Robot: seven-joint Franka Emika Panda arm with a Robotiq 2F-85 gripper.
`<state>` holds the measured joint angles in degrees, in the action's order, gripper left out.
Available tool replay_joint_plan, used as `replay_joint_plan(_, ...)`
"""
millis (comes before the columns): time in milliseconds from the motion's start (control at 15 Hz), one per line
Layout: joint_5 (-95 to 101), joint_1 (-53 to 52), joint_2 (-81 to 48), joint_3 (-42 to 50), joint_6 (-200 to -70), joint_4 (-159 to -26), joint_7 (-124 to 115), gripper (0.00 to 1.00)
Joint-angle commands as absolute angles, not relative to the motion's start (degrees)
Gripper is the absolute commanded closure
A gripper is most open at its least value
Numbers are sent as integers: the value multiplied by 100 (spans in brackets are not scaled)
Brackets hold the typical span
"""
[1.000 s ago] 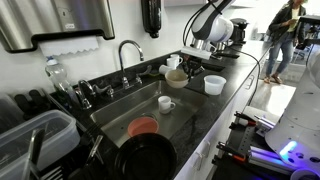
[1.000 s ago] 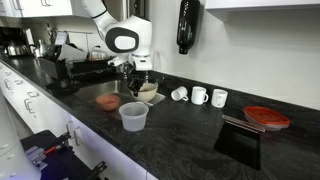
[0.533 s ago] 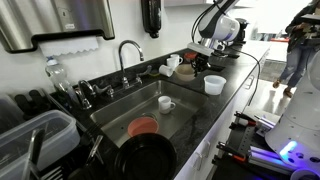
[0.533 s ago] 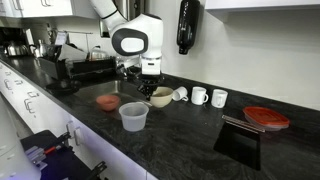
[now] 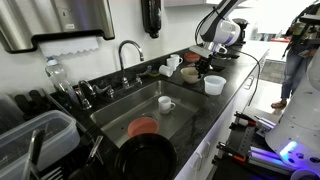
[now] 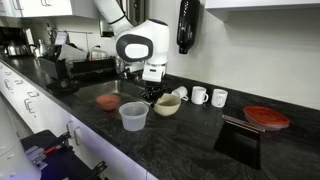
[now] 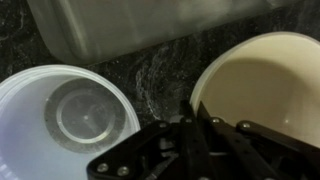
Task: Remove the bowl from the sink and put it on the right side of the counter
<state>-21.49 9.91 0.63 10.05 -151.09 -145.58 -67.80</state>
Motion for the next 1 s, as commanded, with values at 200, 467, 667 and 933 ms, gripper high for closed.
replay_joint_plan(200,-2238,1005,14,1015,-15122,-14438,-7124,45)
replay_joint_plan(467,-2147,992,73,1001,-15146,-14456,-7278,17)
replay_joint_plan(667,-2009,969,191,974,-15147,-14489,-7362,1)
replay_joint_plan(933,-1937,891,534,865,-14922,-14531,-7220,0)
